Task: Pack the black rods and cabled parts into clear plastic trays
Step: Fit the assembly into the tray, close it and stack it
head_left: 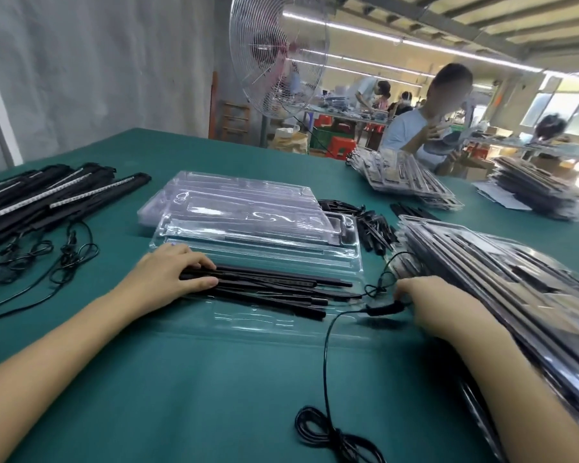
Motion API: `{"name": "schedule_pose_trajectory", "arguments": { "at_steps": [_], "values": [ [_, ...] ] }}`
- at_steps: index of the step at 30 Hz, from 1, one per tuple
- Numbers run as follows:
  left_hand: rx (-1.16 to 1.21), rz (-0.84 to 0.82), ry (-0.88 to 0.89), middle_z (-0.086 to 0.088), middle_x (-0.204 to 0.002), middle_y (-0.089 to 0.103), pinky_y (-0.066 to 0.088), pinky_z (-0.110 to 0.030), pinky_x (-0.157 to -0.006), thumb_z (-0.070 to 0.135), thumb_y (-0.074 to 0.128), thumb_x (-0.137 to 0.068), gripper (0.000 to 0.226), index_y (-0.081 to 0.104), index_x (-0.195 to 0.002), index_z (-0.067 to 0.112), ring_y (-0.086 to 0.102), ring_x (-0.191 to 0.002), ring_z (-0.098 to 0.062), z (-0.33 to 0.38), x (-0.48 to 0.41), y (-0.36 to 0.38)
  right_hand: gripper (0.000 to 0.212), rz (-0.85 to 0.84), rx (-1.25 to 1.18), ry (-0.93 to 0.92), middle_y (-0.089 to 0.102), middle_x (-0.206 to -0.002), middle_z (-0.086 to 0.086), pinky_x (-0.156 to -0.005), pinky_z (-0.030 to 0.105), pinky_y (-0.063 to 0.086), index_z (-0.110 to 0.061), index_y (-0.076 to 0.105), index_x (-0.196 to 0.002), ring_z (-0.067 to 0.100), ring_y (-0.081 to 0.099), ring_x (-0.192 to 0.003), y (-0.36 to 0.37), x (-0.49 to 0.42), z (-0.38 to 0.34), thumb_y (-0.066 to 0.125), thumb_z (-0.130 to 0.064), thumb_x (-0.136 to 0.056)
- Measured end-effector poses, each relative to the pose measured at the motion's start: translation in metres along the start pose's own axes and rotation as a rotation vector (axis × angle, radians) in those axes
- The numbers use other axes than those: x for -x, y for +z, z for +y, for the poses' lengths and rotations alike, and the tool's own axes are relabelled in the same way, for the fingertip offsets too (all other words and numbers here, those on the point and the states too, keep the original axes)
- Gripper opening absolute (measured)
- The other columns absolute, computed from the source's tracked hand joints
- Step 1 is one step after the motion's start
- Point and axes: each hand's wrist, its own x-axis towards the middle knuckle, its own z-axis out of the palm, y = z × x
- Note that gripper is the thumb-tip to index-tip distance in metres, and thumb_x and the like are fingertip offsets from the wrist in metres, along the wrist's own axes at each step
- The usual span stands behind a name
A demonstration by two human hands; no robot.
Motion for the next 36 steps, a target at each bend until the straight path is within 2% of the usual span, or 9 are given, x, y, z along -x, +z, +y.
{"name": "schedule_pose_trajectory", "arguments": {
  "at_steps": [2,5,11,15,19,24,28,31,36],
  "values": [
    [0.018,0.01,-0.009,0.024,-0.088,0.05,0.04,-0.035,-0.088,0.076,0.043,-0.064,0.033,0.053,-0.088,0.057,0.043,-0.093,-0.005,-0.002,-0.002,-0.001,0.023,0.016,-0.018,-0.029,0.055,-0.098,-0.003,-0.082,0.031,0.049,-0.024,0.06,-0.104,0.021,0.057,-0.102,0.006,-0.002,-0.001,0.067,-0.02,-0.082],
    [0.037,0.009,-0.011,0.022,-0.088,0.052,0.041,-0.035,-0.087,0.072,0.051,-0.068,0.02,0.051,-0.083,0.059,0.043,-0.091,-0.006,0.0,-0.004,-0.002,0.03,0.019,-0.061,-0.086,0.049,-0.095,-0.003,-0.077,0.03,0.045,-0.027,0.057,-0.108,0.02,0.056,-0.099,0.011,-0.008,-0.009,0.07,-0.033,-0.082],
    [-0.021,0.021,-0.026,0.017,-0.091,0.053,0.041,-0.038,-0.091,0.06,0.06,-0.079,0.019,0.059,-0.093,0.048,0.041,-0.089,-0.008,0.001,-0.003,0.0,0.022,0.031,-0.137,-0.192,0.052,-0.093,-0.001,-0.073,0.03,0.041,-0.018,0.052,-0.089,0.018,0.05,-0.089,0.015,-0.011,-0.024,0.072,-0.022,-0.08],
    [-0.067,0.015,-0.061,0.014,-0.098,0.053,0.038,-0.039,-0.096,0.059,0.058,-0.082,0.03,0.061,-0.104,0.038,0.039,-0.094,-0.008,0.007,-0.002,0.0,0.031,-0.007,-0.262,-0.257,0.055,-0.084,-0.006,-0.061,0.021,0.04,-0.024,0.059,-0.108,0.012,0.052,-0.074,0.016,-0.005,-0.035,0.072,-0.017,-0.08],
    [-0.086,0.004,-0.083,0.014,-0.101,0.051,0.037,-0.039,-0.098,0.059,0.056,-0.083,0.034,0.06,-0.106,0.034,0.038,-0.097,-0.007,0.011,-0.001,-0.001,0.023,0.046,-0.261,-0.304,0.048,-0.069,-0.014,-0.053,0.011,0.034,-0.021,0.068,-0.101,0.002,0.047,-0.063,0.011,-0.002,-0.043,0.072,-0.016,-0.079],
    [-0.082,-0.021,-0.092,0.015,-0.099,0.05,0.038,-0.038,-0.096,0.06,0.056,-0.083,0.034,0.06,-0.105,0.034,0.038,-0.097,-0.007,0.013,-0.001,-0.003,0.028,0.144,-0.522,-0.395,0.056,-0.066,-0.014,-0.053,0.004,0.037,-0.023,0.072,-0.103,-0.004,0.048,-0.058,0.004,0.0,-0.084,0.078,-0.022,-0.075],
    [-0.057,-0.048,-0.096,0.017,-0.097,0.049,0.039,-0.036,-0.093,0.062,0.056,-0.081,0.032,0.058,-0.102,0.038,0.039,-0.098,-0.007,0.013,-0.002,-0.005,0.031,0.098,-0.521,-0.507,0.053,-0.073,-0.01,-0.061,0.015,0.038,-0.021,0.068,-0.109,-0.001,0.045,-0.061,0.016,-0.005,-0.126,0.075,-0.02,-0.078],
    [-0.065,-0.087,-0.099,0.017,-0.097,0.049,0.04,-0.038,-0.095,0.064,0.055,-0.081,0.03,0.056,-0.099,0.04,0.044,-0.103,-0.009,0.015,-0.002,-0.009,0.017,0.073,-0.557,-0.507,0.048,-0.066,-0.009,-0.055,0.018,0.038,-0.02,0.063,-0.089,0.003,0.044,-0.057,0.024,-0.012,-0.134,0.075,-0.013,-0.077],
    [-0.153,-0.224,-0.195,0.008,-0.11,0.049,0.039,-0.041,-0.098,0.092,0.019,-0.056,0.09,0.053,-0.114,0.033,0.041,-0.114,-0.016,0.032,-0.002,-0.017,0.015,0.12,-0.539,-0.527,0.054,-0.08,0.0,-0.056,0.006,0.032,-0.012,0.072,-0.092,0.014,0.049,-0.072,0.029,-0.016,-0.133,0.075,-0.015,-0.077]
  ]
}}
